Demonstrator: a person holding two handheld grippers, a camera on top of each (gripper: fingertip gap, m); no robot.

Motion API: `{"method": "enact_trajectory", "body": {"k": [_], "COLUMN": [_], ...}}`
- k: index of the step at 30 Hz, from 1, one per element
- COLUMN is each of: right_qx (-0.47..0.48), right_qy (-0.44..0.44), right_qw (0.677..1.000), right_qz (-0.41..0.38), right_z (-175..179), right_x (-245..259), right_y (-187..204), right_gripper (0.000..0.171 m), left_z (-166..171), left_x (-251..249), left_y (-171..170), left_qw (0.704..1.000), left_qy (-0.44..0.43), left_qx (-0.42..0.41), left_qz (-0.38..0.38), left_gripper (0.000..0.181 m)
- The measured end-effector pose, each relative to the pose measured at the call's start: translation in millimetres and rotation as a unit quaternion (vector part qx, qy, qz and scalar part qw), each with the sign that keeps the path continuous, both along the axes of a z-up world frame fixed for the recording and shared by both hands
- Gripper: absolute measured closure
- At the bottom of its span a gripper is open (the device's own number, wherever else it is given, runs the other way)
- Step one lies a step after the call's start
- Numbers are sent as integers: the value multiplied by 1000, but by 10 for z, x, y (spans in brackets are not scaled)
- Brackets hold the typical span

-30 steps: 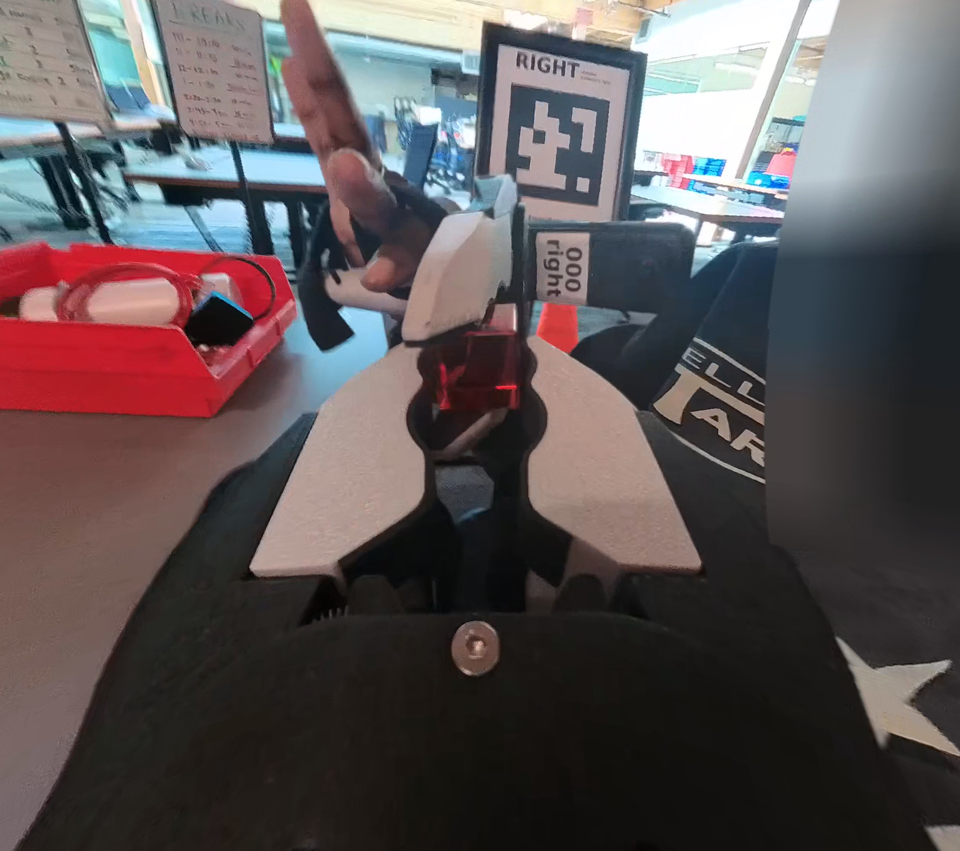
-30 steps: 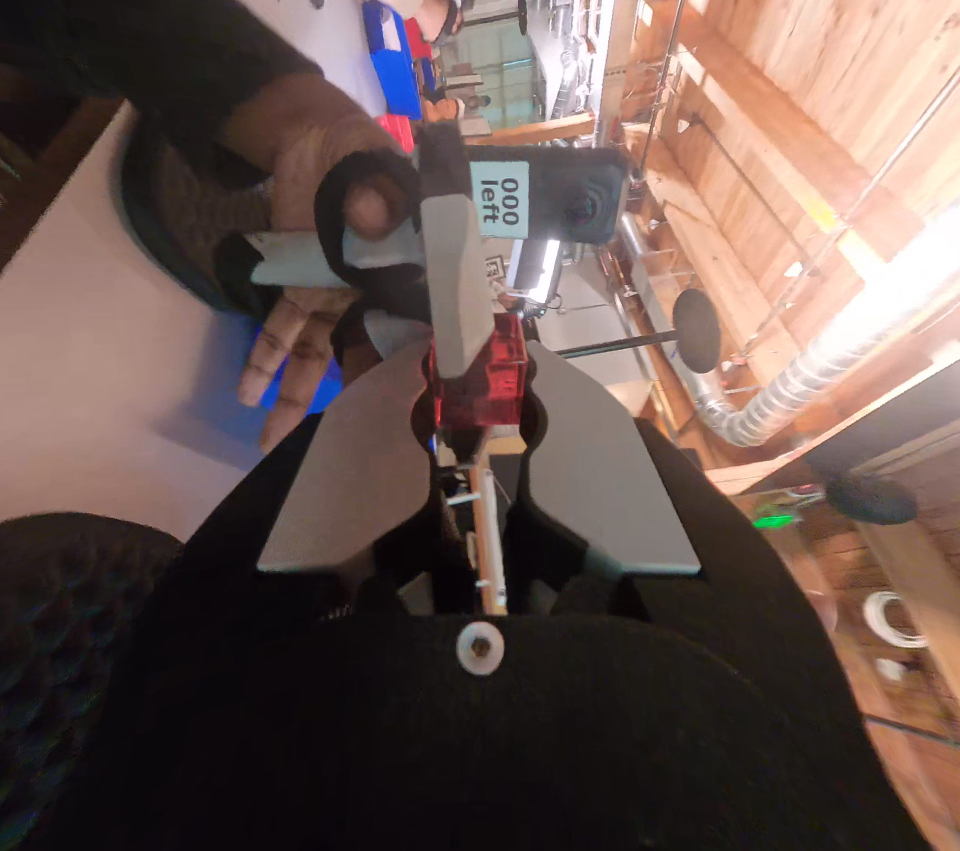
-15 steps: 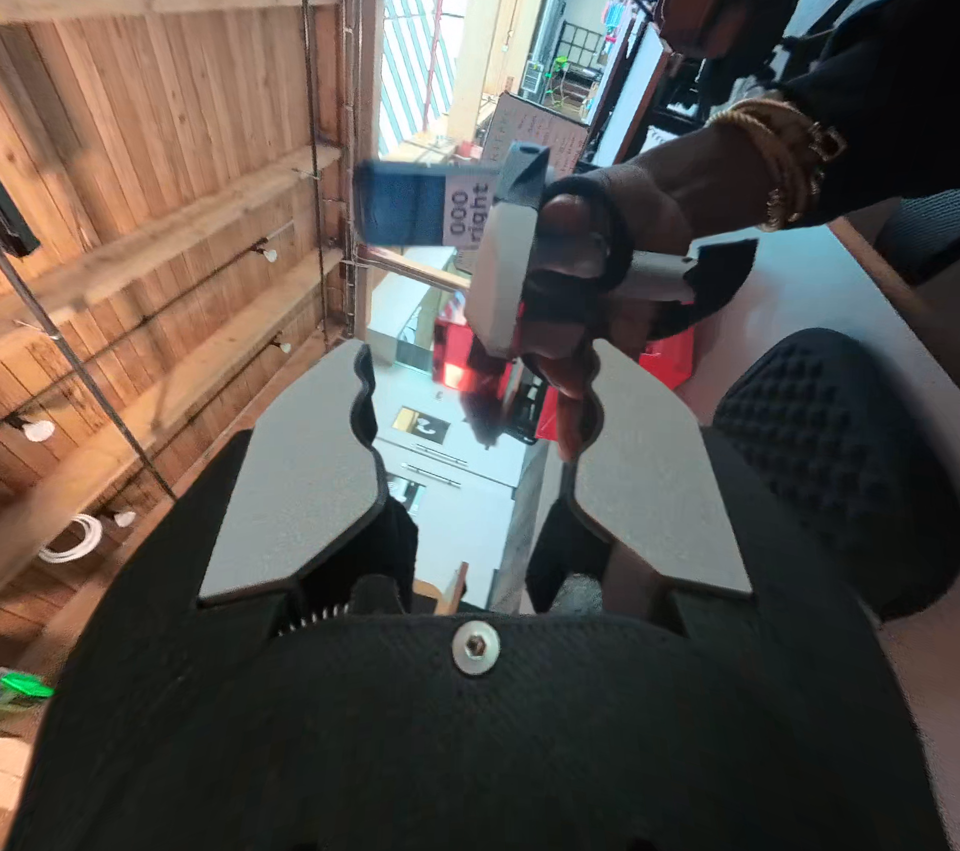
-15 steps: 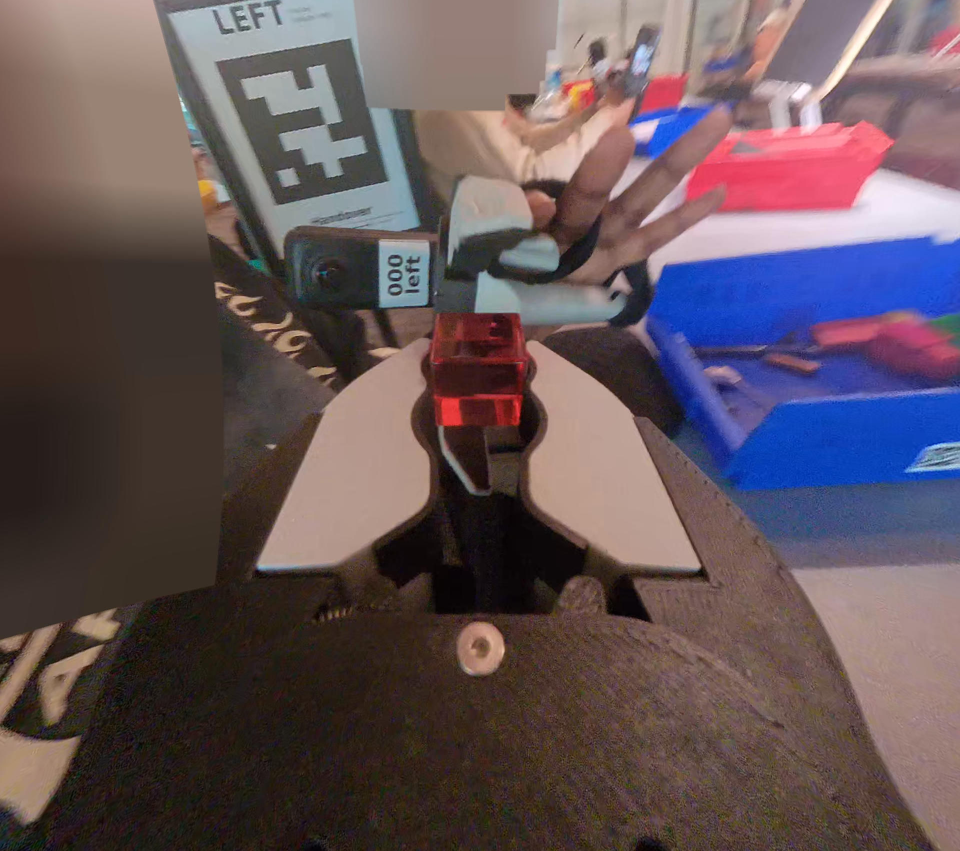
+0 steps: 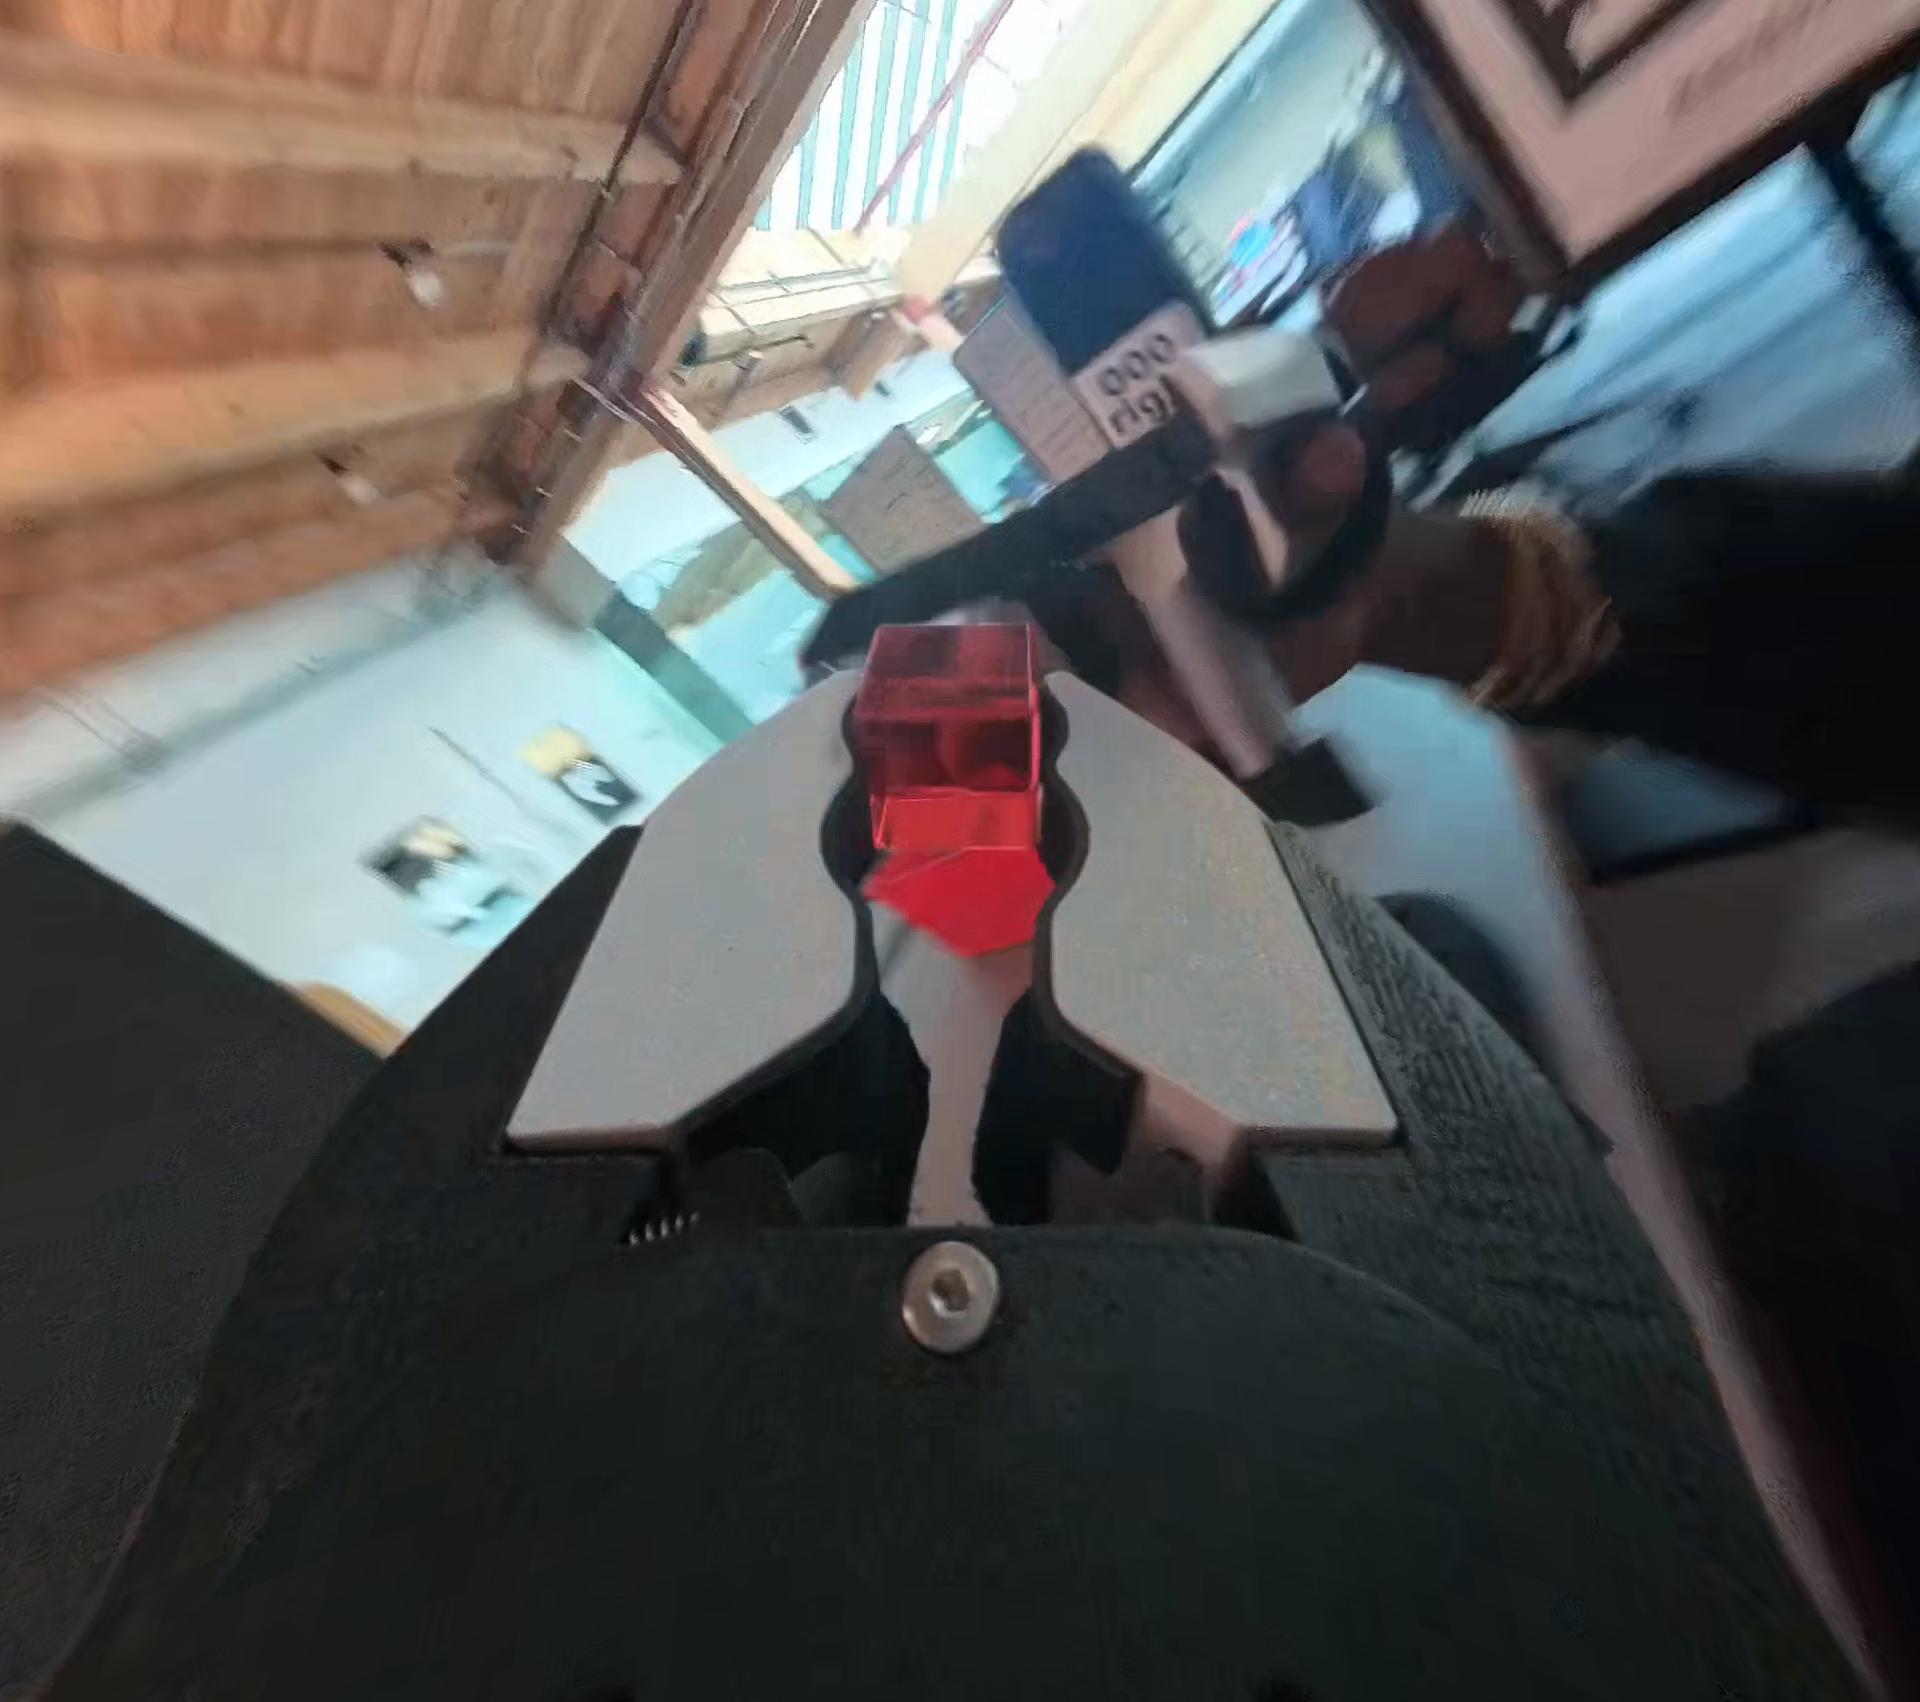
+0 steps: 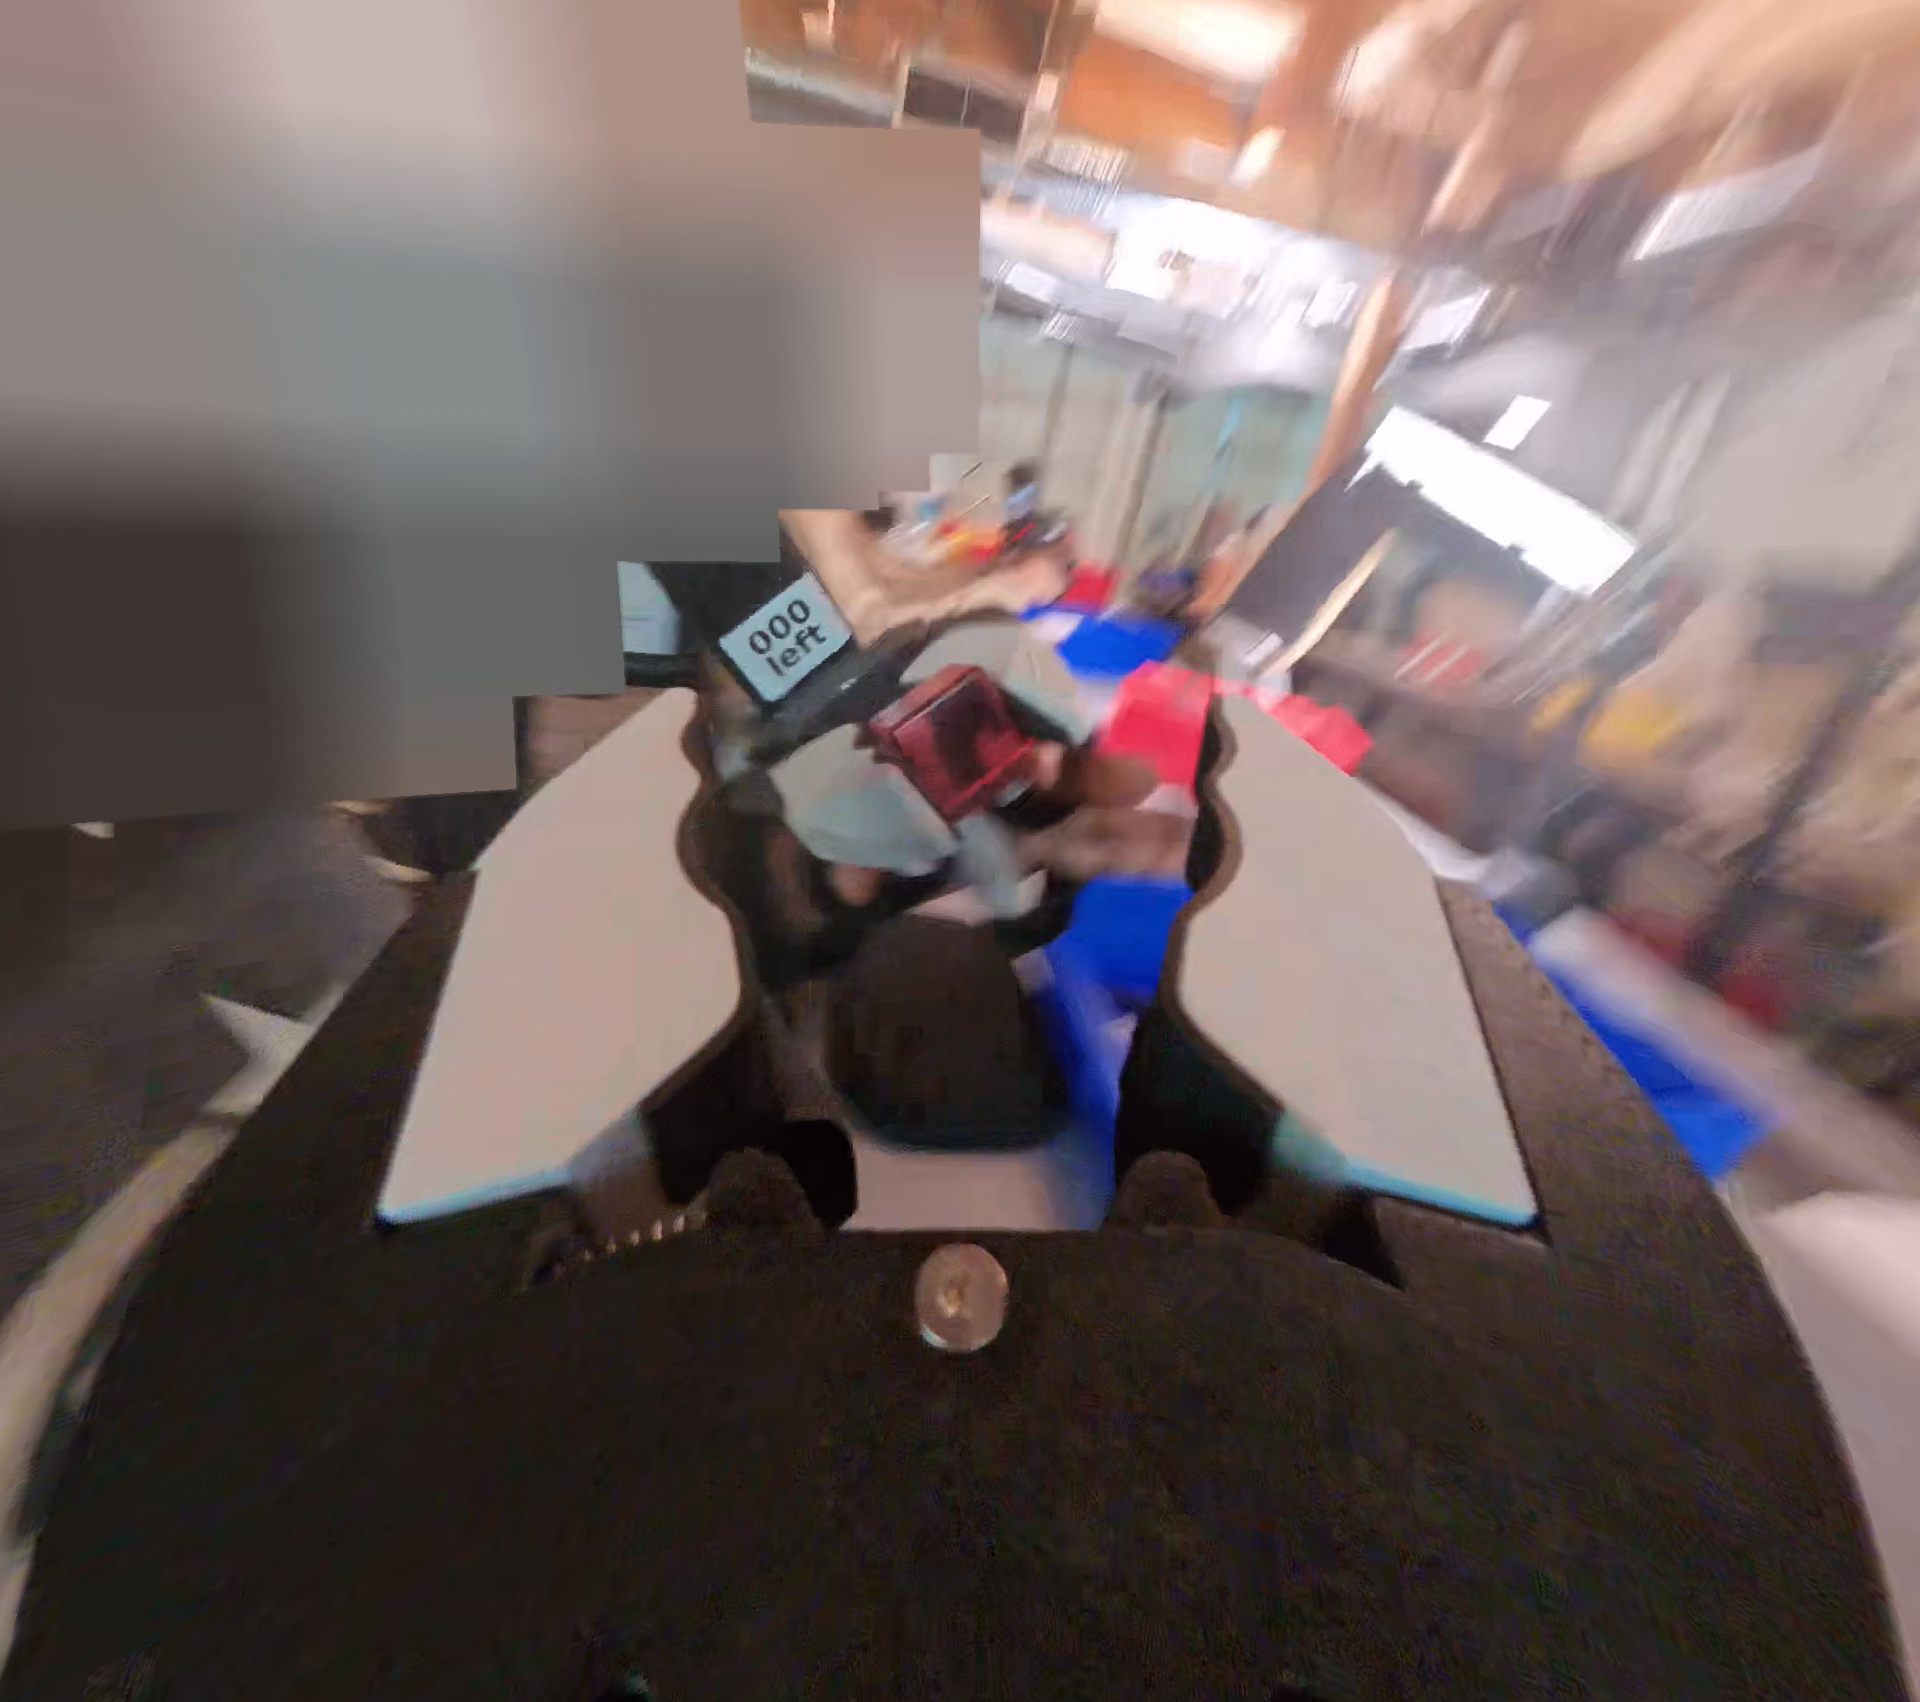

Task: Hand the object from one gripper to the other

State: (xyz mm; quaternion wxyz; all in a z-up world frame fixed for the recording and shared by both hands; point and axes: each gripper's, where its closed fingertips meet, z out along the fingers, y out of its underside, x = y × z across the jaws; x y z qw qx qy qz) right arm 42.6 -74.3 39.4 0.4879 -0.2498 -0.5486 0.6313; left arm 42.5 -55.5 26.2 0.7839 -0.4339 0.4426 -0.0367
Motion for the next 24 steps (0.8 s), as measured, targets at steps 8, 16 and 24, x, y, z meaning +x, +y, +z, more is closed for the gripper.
{"method": "enact_trajectory", "body": {"k": [8,16,24], "right_qx": [502,558,429], "right_qy": [167,133,64], "right_qw": [803,779,868], "right_qz": [-275,-253,-243], "right_z": [-184,-465,-338], "right_x": [44,-191,-167], "right_y": [112,-47,76], "right_gripper": [98,130,142], "left_z": [-138,-418,-53], "left_x": [90,337,113], "left_y": [-113,-160,-106], "left_qw": [875,865,958], "left_qy": [-187,-117,-129], "left_qx": [-367,-414,-180], "left_qz": [-255,-258,-183], "left_gripper": [154,154,125]}}
